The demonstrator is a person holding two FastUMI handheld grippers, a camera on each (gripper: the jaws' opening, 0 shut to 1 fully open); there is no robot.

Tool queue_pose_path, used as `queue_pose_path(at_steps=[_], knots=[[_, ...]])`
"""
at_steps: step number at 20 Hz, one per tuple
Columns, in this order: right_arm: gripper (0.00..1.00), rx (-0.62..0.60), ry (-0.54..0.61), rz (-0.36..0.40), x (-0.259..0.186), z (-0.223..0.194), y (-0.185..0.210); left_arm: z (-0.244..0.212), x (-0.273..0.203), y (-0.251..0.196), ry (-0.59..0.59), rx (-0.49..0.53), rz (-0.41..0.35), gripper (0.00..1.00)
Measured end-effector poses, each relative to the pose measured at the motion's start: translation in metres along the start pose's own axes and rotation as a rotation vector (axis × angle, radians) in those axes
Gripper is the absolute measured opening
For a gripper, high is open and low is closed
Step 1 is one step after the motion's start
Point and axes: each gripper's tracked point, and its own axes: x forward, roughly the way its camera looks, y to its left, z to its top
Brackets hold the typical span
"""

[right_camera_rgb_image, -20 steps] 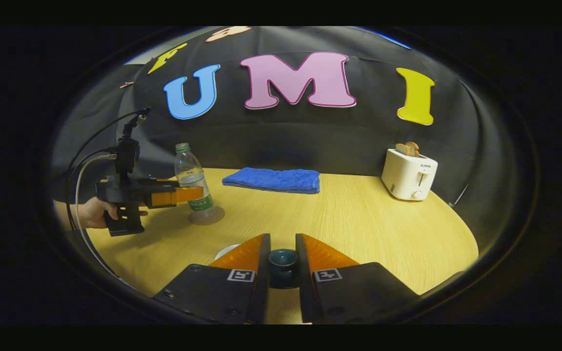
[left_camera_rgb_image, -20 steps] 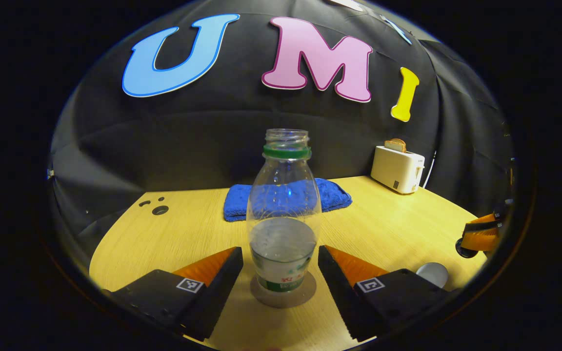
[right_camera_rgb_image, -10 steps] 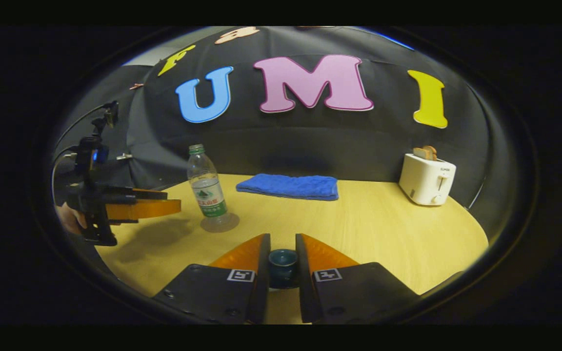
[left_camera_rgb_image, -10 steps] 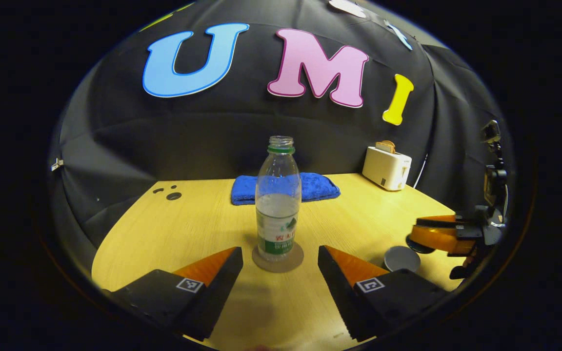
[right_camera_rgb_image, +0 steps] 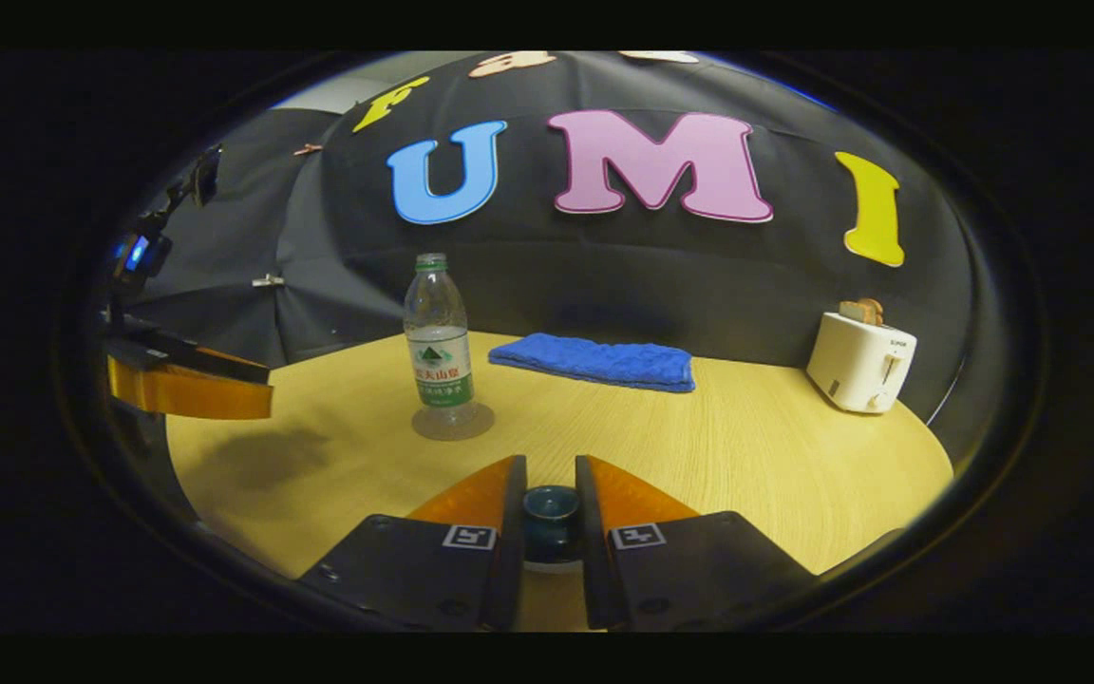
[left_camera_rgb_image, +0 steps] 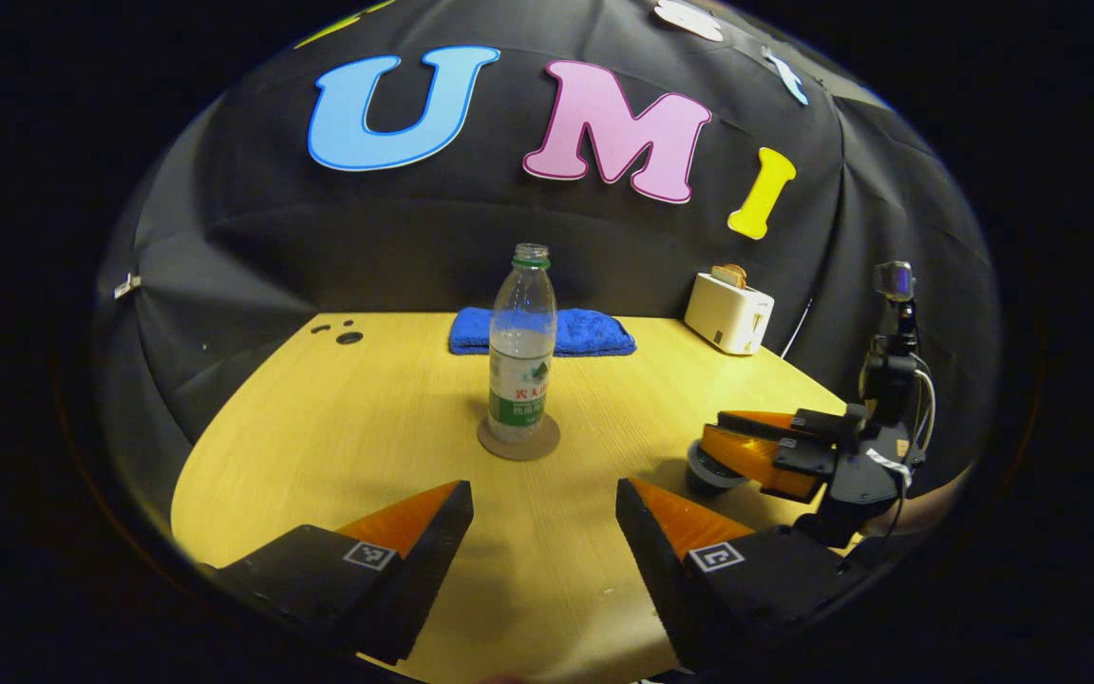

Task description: Open the teacup lid with one hand, grasp the water bottle and pour water into the teacup with the other hand; after pouring, place the water bottle on the coaster and then close the teacup lid.

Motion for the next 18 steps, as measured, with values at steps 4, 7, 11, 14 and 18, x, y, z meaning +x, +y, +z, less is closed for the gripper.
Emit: queue_pose_path(at_steps=[4,7,11,14,18], knots=[[0.35,0.032,0.029,-0.014,0.004,-0.011,-0.003,-0.011,-0.010,-0.005,0.024,-0.041,0.001,0.96],[0.31,0.054,0.039,-0.016,0.005,-0.012,-0.003,-0.006,-0.011,-0.002,0.015,-0.070,0.007,0.92],[0.36,0.056,0.049,-0.013,0.005,-0.013,0.000,0.006,-0.012,0.001,-0.007,-0.074,0.033,0.96],[0.66,0.074,0.051,-0.030,-0.003,0.000,-0.003,0.019,-0.018,-0.002,-0.027,-0.039,0.058,0.96],[1.00,0.037,0.007,-0.088,-0.034,0.048,-0.011,0.045,-0.026,-0.018,-0.052,0.023,0.072,0.96]])
